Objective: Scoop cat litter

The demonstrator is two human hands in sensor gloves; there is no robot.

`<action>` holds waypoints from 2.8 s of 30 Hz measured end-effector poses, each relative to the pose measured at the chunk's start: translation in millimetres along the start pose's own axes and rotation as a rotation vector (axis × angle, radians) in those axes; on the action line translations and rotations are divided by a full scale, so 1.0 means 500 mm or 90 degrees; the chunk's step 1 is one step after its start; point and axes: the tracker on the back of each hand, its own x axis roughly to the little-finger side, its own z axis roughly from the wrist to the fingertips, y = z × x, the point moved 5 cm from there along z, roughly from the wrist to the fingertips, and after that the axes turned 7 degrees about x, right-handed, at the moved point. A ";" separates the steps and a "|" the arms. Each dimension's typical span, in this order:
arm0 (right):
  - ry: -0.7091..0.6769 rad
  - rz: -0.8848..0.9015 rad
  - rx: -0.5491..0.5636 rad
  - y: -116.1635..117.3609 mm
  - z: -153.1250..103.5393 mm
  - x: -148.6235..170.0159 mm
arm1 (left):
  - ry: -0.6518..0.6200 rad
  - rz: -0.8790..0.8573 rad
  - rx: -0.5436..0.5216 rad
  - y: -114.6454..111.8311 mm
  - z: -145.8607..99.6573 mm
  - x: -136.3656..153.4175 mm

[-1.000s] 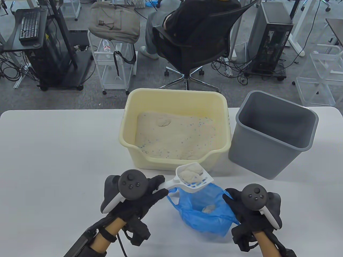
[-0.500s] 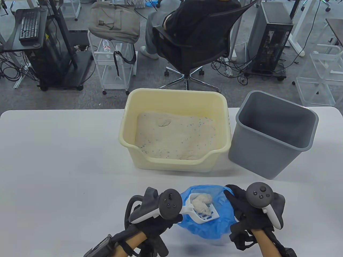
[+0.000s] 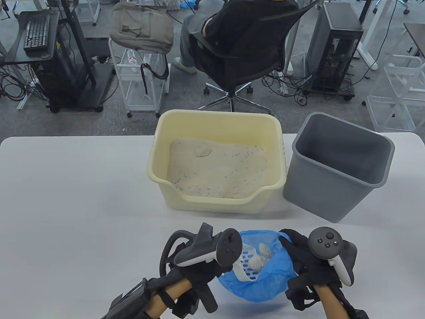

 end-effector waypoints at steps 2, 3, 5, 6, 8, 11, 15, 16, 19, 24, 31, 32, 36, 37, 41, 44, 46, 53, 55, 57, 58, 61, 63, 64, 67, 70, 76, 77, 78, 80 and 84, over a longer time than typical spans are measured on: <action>-0.004 0.001 -0.008 0.001 0.001 0.001 | 0.013 0.025 0.009 0.012 -0.003 0.010; -0.003 0.002 -0.012 0.001 0.000 0.001 | 0.022 0.018 0.004 0.021 -0.009 0.020; -0.001 0.004 -0.009 -0.001 0.001 0.002 | 0.015 -0.038 -0.030 0.046 -0.023 0.040; -0.001 0.004 -0.008 -0.002 0.001 0.002 | 0.016 -0.070 -0.040 0.064 -0.034 0.058; -0.001 0.008 -0.005 -0.005 0.001 0.003 | 0.028 -0.121 -0.081 0.101 -0.056 0.098; 0.003 0.016 0.000 -0.008 0.001 0.004 | 0.085 -0.180 -0.178 0.163 -0.083 0.175; 0.005 0.018 0.000 -0.007 0.001 0.005 | 0.214 -0.155 -0.266 0.214 -0.064 0.269; 0.005 0.017 -0.001 -0.007 0.001 0.005 | 0.249 -0.142 -0.257 0.219 -0.047 0.292; 0.010 0.023 -0.003 -0.006 0.001 0.007 | 0.325 -0.152 -0.208 0.211 0.011 0.347; 0.019 0.026 -0.001 -0.008 0.003 0.011 | 0.380 -0.150 -0.178 0.194 0.094 0.395; 0.018 0.013 0.000 -0.007 0.004 0.012 | 0.421 -0.082 -0.125 0.174 0.172 0.411; 0.016 0.011 0.000 -0.006 0.004 0.011 | 0.430 -0.066 -0.131 0.176 0.180 0.409; 0.014 0.006 -0.001 -0.006 0.005 0.011 | 0.416 -0.071 -0.073 0.175 0.223 0.398; 0.014 0.005 -0.001 -0.006 0.005 0.011 | 0.406 -0.086 -0.055 0.172 0.233 0.396; 0.016 0.004 0.003 -0.007 0.005 0.012 | 0.343 -0.209 -0.015 0.166 0.261 0.387; 0.016 -0.001 -0.001 -0.005 0.006 0.009 | 0.301 -0.323 0.001 0.139 0.284 0.384; 0.013 -0.007 -0.006 -0.001 0.005 0.006 | 0.283 -0.369 0.001 0.128 0.296 0.385; 0.010 -0.009 -0.009 0.005 0.004 0.000 | 0.223 -0.509 0.025 0.098 0.349 0.351; 0.011 -0.006 -0.012 0.006 0.004 0.000 | 0.202 -0.536 0.030 0.088 0.363 0.337; 0.011 -0.007 -0.014 0.007 0.004 0.000 | 0.183 -0.562 0.030 0.079 0.376 0.328; 0.011 -0.008 -0.015 0.008 0.004 -0.001 | 0.179 -0.584 0.039 0.072 0.381 0.325; 0.010 -0.009 -0.020 0.011 0.004 -0.003 | 0.165 -0.625 0.040 0.056 0.391 0.320; 0.009 -0.009 -0.024 0.013 0.004 -0.005 | 0.169 -0.623 0.040 0.046 0.394 0.319; 0.008 -0.006 -0.023 0.014 0.004 -0.006 | 0.168 -0.592 0.035 0.048 0.392 0.316; 0.007 -0.008 -0.018 0.013 0.002 -0.004 | 0.137 -0.391 0.116 0.059 0.387 0.274; 0.009 -0.007 -0.008 0.008 0.003 -0.001 | 0.173 -0.154 0.152 0.068 0.384 0.238; 0.014 -0.006 -0.007 0.007 0.004 0.001 | 0.129 -0.105 0.139 0.063 0.398 0.219; 0.013 -0.008 -0.009 0.008 0.004 0.000 | 0.118 -0.150 0.134 0.063 0.397 0.223; 0.012 -0.010 -0.012 0.010 0.004 -0.002 | 0.110 -0.193 0.128 0.061 0.396 0.230; 0.008 -0.013 -0.015 0.012 0.003 -0.005 | 0.085 -0.221 0.129 0.053 0.398 0.236; 0.004 -0.015 -0.012 0.011 0.002 -0.008 | 0.064 -0.273 0.073 0.053 0.396 0.234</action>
